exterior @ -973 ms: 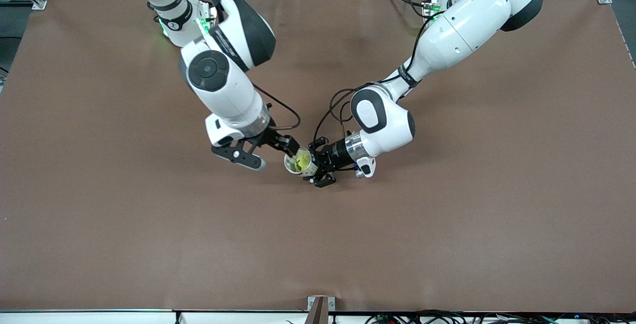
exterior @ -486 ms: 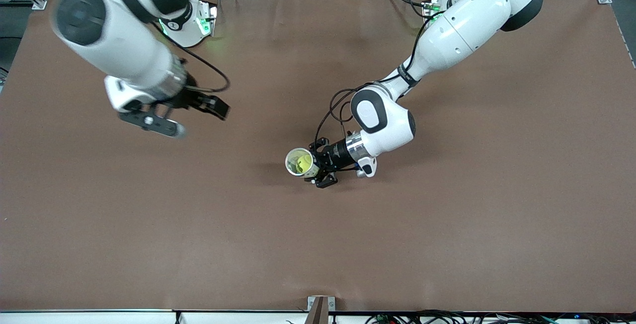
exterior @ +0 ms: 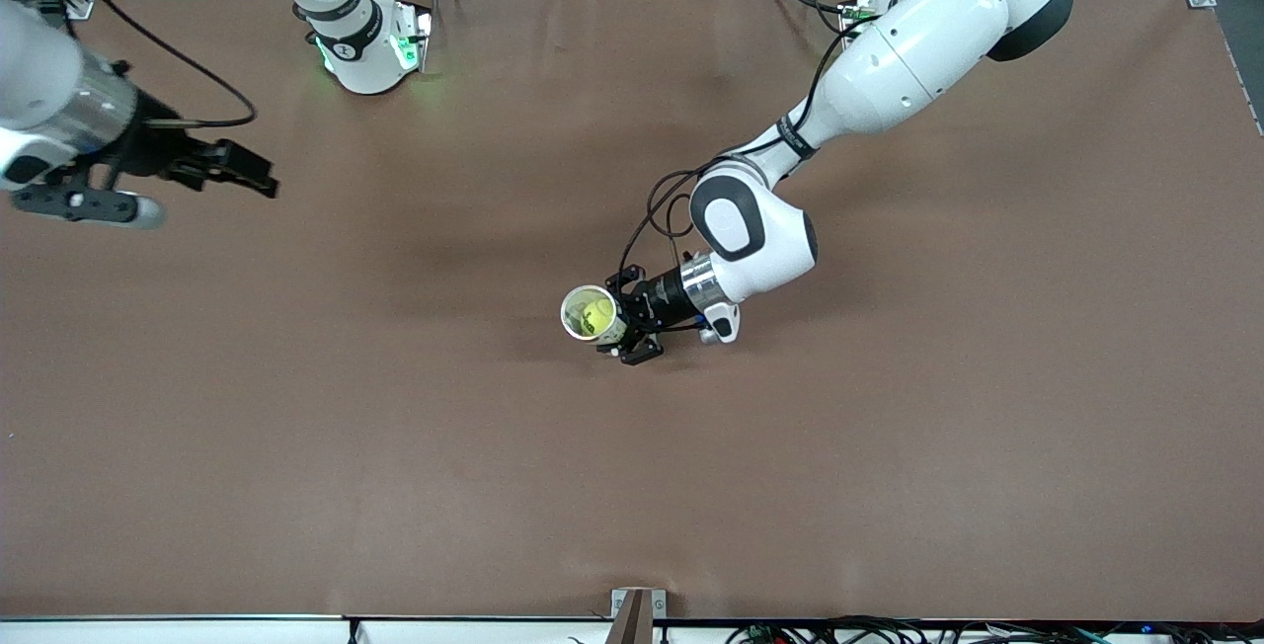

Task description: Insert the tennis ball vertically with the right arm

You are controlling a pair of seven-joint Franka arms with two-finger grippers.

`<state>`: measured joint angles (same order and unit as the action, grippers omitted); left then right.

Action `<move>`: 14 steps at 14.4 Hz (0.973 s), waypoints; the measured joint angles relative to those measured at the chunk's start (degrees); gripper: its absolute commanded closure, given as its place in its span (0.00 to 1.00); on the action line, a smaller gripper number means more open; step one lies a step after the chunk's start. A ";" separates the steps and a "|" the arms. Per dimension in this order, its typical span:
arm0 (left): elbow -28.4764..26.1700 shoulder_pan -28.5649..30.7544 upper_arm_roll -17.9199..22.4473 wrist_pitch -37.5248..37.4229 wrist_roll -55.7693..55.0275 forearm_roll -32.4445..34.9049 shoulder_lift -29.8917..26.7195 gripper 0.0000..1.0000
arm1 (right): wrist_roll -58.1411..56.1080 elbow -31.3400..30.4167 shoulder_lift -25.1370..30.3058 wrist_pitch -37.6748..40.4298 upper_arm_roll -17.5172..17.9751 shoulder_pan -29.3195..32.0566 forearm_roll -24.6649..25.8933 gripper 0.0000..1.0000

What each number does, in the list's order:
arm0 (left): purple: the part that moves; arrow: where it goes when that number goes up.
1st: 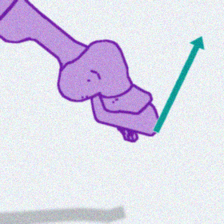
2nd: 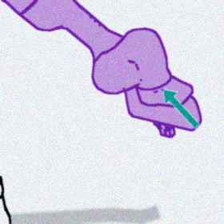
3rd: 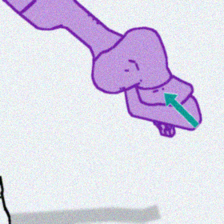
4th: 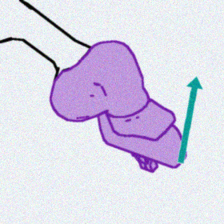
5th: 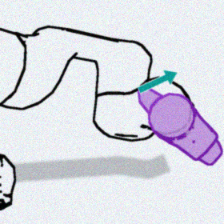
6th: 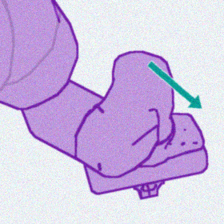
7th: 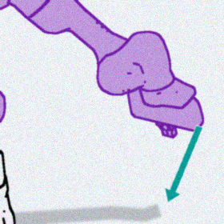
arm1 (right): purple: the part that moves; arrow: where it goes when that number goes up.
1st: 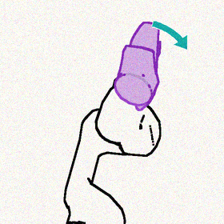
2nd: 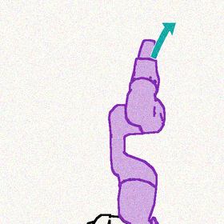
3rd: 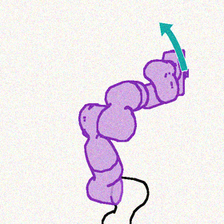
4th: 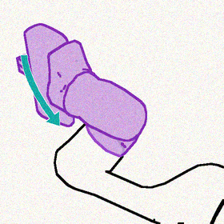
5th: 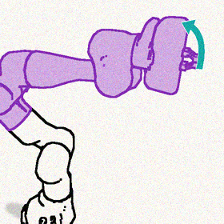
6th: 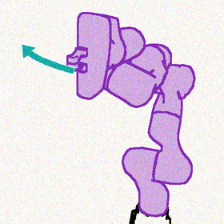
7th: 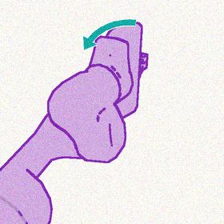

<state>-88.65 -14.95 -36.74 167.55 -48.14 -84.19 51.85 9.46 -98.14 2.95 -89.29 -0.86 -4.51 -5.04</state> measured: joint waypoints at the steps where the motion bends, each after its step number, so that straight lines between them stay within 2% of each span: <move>1: 0.11 -0.32 -0.01 0.00 0.00 -0.12 0.00 0.31 | -3.66 0.06 -0.01 -0.38 -0.02 1.53 0.99 0.00; 4: 0.29 -0.70 -0.03 0.00 1.05 -0.38 0.00 0.31 | -8.94 2.60 -0.16 -1.25 0.03 3.14 2.09 0.00; 9: 0.30 -0.74 -0.03 0.00 6.51 -5.25 0.00 0.31 | -9.08 6.21 -1.30 -1.25 0.57 3.13 2.66 0.00; 14: 0.38 -1.10 -0.03 0.00 9.19 -7.33 0.01 0.31 | -9.34 8.51 -2.39 -1.62 1.18 2.91 6.43 0.00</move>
<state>-88.27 -16.05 -36.77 167.55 -38.95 -91.52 51.86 0.13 -89.63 0.56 -90.91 0.32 -1.60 1.38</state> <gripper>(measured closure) 0.304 0.000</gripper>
